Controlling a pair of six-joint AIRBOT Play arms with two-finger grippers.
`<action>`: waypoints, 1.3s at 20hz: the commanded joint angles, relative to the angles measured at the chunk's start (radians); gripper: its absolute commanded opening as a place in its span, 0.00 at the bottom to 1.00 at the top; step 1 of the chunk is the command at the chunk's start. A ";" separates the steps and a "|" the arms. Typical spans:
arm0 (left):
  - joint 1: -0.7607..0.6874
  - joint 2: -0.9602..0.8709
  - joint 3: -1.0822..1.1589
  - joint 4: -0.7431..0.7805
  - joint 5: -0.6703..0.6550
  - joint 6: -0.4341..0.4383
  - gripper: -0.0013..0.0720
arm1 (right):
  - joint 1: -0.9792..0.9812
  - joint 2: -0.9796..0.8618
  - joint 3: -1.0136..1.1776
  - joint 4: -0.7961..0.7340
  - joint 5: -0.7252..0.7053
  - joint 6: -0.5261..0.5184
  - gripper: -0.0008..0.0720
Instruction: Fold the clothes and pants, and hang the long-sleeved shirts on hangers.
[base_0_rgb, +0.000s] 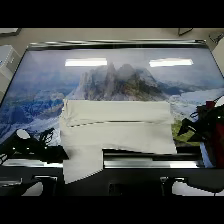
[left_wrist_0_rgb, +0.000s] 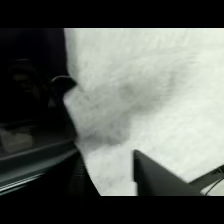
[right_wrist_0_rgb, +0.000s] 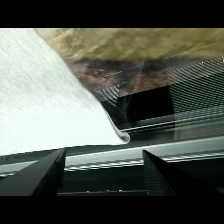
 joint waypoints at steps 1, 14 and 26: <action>-0.050 0.000 -0.024 -0.017 0.051 -0.029 0.18 | 0.000 0.015 -0.039 -0.004 -0.011 -0.001 0.80; -0.051 0.015 -0.020 -0.016 0.049 -0.028 0.06 | 0.000 0.039 -0.353 0.058 -0.269 -0.057 0.80; -0.052 0.035 0.407 0.003 0.017 -0.100 0.05 | 0.000 0.075 -0.055 0.220 -0.151 -0.057 0.06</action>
